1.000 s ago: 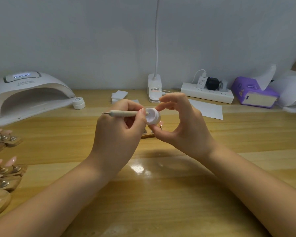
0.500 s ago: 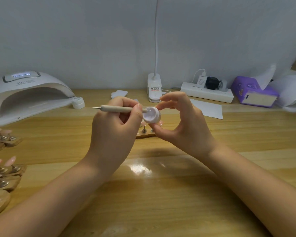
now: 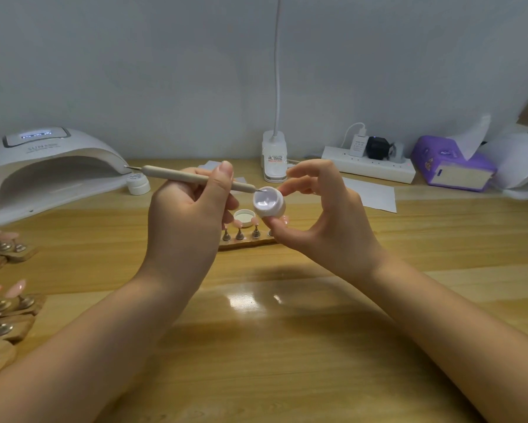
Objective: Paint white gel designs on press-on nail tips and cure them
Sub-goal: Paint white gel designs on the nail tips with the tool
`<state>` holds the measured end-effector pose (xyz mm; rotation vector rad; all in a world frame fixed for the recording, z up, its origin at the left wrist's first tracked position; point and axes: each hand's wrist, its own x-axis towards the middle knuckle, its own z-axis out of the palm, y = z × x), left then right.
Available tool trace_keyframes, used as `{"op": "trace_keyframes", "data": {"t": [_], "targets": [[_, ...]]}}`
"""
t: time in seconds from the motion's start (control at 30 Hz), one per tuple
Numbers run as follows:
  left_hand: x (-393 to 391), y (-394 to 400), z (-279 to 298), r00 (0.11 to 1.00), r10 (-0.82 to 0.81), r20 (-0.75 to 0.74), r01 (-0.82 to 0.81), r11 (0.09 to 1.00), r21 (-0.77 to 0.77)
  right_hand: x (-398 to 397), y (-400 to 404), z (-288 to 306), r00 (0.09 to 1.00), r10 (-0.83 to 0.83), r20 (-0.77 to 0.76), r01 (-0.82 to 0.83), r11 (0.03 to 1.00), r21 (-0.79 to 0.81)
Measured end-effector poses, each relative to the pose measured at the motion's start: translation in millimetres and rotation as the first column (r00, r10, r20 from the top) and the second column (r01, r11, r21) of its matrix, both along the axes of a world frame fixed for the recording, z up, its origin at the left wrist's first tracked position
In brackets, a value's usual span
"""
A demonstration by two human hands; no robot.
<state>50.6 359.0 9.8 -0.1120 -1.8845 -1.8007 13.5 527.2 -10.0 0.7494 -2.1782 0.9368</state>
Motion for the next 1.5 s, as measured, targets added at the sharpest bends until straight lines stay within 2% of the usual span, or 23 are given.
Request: {"op": "trace_keyframes", "data": {"t": [0.1, 0.37, 0.6, 1.13, 1.5], "targets": [[0, -1, 2, 1.0, 0.008, -0.015, -0.009, 0.999, -0.046, 1, -1, 1, 1.0, 0.0, 0.003, 0.0, 1.0, -0.007], [3, -5, 15, 0.998, 0.016, -0.056, -0.034, 0.94, -0.34, 3, -3, 3, 1.0, 0.005, 0.01, -0.004, 1.0, -0.011], [4, -5, 19, 0.997, 0.03, -0.065, -0.056, 0.892, -0.448, 6, -6, 4, 1.0, 0.01, 0.022, -0.009, 1.0, -0.016], [6, -4, 21, 0.997, -0.012, -0.076, -0.026, 0.876, -0.482, 4, -4, 6, 0.999, -0.012, 0.047, 0.013, 1.0, -0.027], [8, -4, 24, 0.997, -0.044, -0.064, 0.015, 0.915, -0.404, 5, -3, 7, 0.997, -0.023, 0.075, 0.028, 0.998, -0.056]]}}
